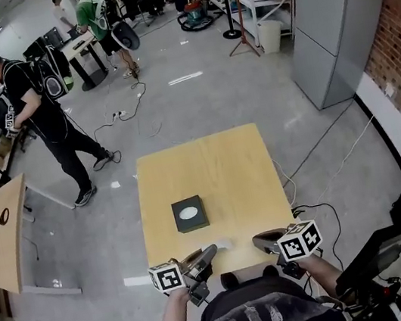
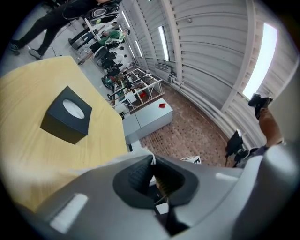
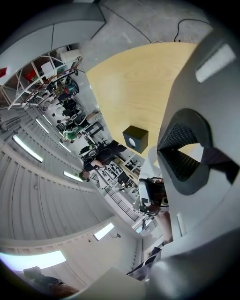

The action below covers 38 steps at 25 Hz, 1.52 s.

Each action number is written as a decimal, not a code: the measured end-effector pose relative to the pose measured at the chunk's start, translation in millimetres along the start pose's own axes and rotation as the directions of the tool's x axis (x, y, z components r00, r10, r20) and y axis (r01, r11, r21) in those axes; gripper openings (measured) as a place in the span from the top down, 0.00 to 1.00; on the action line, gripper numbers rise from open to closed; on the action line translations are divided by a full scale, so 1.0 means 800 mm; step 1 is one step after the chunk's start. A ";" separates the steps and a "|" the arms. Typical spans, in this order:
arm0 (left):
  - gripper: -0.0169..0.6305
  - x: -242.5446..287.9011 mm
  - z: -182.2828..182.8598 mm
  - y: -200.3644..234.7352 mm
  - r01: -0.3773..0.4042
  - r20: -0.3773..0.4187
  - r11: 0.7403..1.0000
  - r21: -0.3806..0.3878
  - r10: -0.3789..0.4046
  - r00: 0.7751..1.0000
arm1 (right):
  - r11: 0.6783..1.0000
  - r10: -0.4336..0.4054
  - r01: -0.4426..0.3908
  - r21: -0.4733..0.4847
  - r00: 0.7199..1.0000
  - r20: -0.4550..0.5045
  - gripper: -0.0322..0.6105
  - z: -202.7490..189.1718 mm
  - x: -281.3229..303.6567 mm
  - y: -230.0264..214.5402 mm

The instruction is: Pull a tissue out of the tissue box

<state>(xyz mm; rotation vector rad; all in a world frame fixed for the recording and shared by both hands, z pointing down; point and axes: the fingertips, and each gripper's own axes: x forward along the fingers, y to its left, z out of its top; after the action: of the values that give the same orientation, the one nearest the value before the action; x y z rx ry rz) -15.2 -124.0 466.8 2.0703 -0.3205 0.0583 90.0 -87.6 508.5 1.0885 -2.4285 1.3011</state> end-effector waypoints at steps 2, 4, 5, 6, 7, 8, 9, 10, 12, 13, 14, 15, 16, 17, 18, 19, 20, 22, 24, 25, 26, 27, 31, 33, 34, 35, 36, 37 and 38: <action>0.97 0.016 -0.015 -0.006 0.010 -0.034 1.000 0.005 -0.010 0.999 | 1.000 -0.002 0.002 0.010 1.000 0.015 0.96 -0.009 -0.016 -0.008; 0.97 0.033 -0.022 -0.014 0.024 -0.076 1.000 0.012 -0.023 0.997 | 1.000 -0.009 0.008 0.025 0.999 0.036 0.96 -0.011 -0.031 -0.015; 0.97 0.043 -0.025 -0.018 0.032 -0.096 0.999 0.013 -0.030 0.995 | 0.999 -0.016 0.014 0.038 0.999 0.045 0.96 -0.013 -0.039 -0.021; 0.97 0.054 -0.029 -0.020 0.041 -0.117 0.999 0.015 -0.038 0.992 | 0.998 -0.026 0.023 0.053 0.998 0.055 0.96 -0.017 -0.048 -0.029; 0.97 0.067 -0.032 -0.020 0.052 -0.139 0.998 0.023 -0.048 0.989 | 0.997 -0.039 0.035 0.069 0.997 0.065 0.96 -0.021 -0.057 -0.041; 0.97 0.081 -0.034 -0.022 0.069 -0.165 0.997 0.039 -0.062 0.984 | 0.995 -0.053 0.047 0.086 0.996 0.077 0.96 -0.025 -0.066 -0.052; 0.97 0.094 -0.033 -0.028 0.095 -0.194 0.994 0.062 -0.081 0.978 | 0.993 -0.068 0.059 0.103 0.994 0.090 0.96 -0.027 -0.075 -0.061; 0.97 0.105 -0.031 -0.038 0.125 -0.223 0.989 0.077 -0.105 0.969 | 0.990 -0.082 0.070 0.120 0.991 0.103 0.96 -0.028 -0.084 -0.065; 0.97 0.121 -0.025 -0.062 0.191 -0.267 0.979 0.074 -0.165 0.949 | 0.984 -0.114 0.094 0.154 0.986 0.122 0.96 -0.032 -0.100 -0.064; 0.97 0.126 -0.020 -0.073 0.232 -0.286 0.970 0.075 -0.202 0.937 | 0.980 -0.131 0.109 0.169 0.983 0.127 0.96 -0.036 -0.105 -0.064; 0.97 0.130 -0.015 -0.082 0.279 -0.305 0.957 0.079 -0.243 0.921 | 0.975 -0.148 0.123 0.184 0.981 0.129 0.96 -0.041 -0.107 -0.066; 0.97 0.132 -0.010 -0.088 0.326 -0.326 0.942 0.080 -0.284 0.902 | 0.971 -0.165 0.137 0.198 0.978 0.128 0.96 -0.046 -0.107 -0.069; 0.97 0.133 -0.009 -0.091 0.365 -0.351 0.928 0.075 -0.318 0.881 | 0.966 -0.179 0.150 0.211 0.976 0.125 0.96 -0.052 -0.106 -0.072; 0.97 0.132 -0.010 -0.088 0.392 -0.378 0.918 0.062 -0.342 0.860 | 0.961 -0.191 0.161 0.223 0.974 0.120 0.96 -0.057 -0.106 -0.075; 0.97 0.131 -0.015 -0.081 0.405 -0.407 0.913 0.042 -0.355 0.842 | 0.958 -0.199 0.169 0.233 0.973 0.113 0.96 -0.061 -0.107 -0.078; 0.97 0.129 -0.022 -0.069 0.406 -0.434 0.914 0.020 -0.358 0.827 | 0.955 -0.205 0.175 0.240 0.973 0.107 0.96 -0.064 -0.107 -0.081; 0.97 0.126 -0.030 -0.055 0.398 -0.462 0.917 -0.004 -0.355 0.813 | 0.953 -0.208 0.179 0.243 0.973 0.101 0.96 -0.067 -0.106 -0.083; 0.97 0.118 -0.055 -0.020 0.360 -0.520 0.931 -0.065 -0.340 0.784 | 0.952 -0.211 0.185 0.244 0.974 0.085 0.96 -0.072 -0.104 -0.087; 0.97 0.103 -0.085 0.021 0.291 -0.579 0.949 -0.119 -0.304 0.756 | 0.951 -0.215 0.195 0.242 0.975 0.061 0.96 -0.077 -0.101 -0.085; 0.97 0.094 -0.097 0.042 0.246 -0.605 0.960 -0.136 -0.277 0.747 | 0.951 -0.215 0.198 0.238 0.975 0.049 0.96 -0.078 -0.098 -0.082; 0.97 0.085 -0.106 0.060 0.198 -0.625 0.968 -0.152 -0.249 0.739 | 0.952 -0.213 0.199 0.231 0.976 0.038 0.96 -0.078 -0.094 -0.078; 0.97 0.075 -0.111 0.074 0.156 -0.640 0.973 -0.167 -0.228 0.734 | 0.954 -0.210 0.199 0.223 0.977 0.027 0.96 -0.076 -0.089 -0.073; 0.97 0.041 -0.116 0.121 0.044 -0.690 0.990 -0.132 -0.124 0.713 | 0.963 -0.193 0.192 0.189 0.981 -0.018 0.96 -0.068 -0.066 -0.057; 0.97 0.023 -0.114 0.150 -0.011 -0.728 0.998 -0.066 -0.041 0.684 | 0.967 -0.183 0.187 0.170 0.982 -0.039 0.96 -0.064 -0.048 -0.049; 0.97 0.013 -0.111 0.165 -0.039 -0.744 0.999 -0.035 0.000 0.668 | 0.970 -0.178 0.184 0.160 0.983 -0.048 0.96 -0.061 -0.037 -0.043; 0.97 0.003 -0.107 0.179 -0.065 -0.756 0.998 -0.005 0.039 0.654 | 0.972 -0.174 0.180 0.149 0.983 -0.056 0.96 -0.057 -0.026 -0.037; 0.97 -0.006 -0.102 0.192 -0.093 -0.763 0.995 0.027 0.080 0.641 | 0.974 -0.169 0.176 0.140 0.984 -0.062 0.96 -0.052 -0.016 -0.030; 0.97 -0.015 -0.096 0.204 -0.121 -0.767 0.991 0.063 0.126 0.630 | 0.976 -0.164 0.172 0.133 0.984 -0.067 0.96 -0.047 -0.008 -0.024; 0.94 -0.021 -0.091 0.215 -0.147 -0.767 0.984 0.099 0.169 0.619 | 0.978 -0.160 0.168 0.126 0.985 -0.071 0.96 -0.042 -0.001 -0.019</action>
<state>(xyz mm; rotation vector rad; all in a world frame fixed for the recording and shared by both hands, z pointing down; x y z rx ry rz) -68.0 -138.1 646.0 1.8308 0.0473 1.0507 95.1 -66.2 537.6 1.2339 -2.1845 1.4339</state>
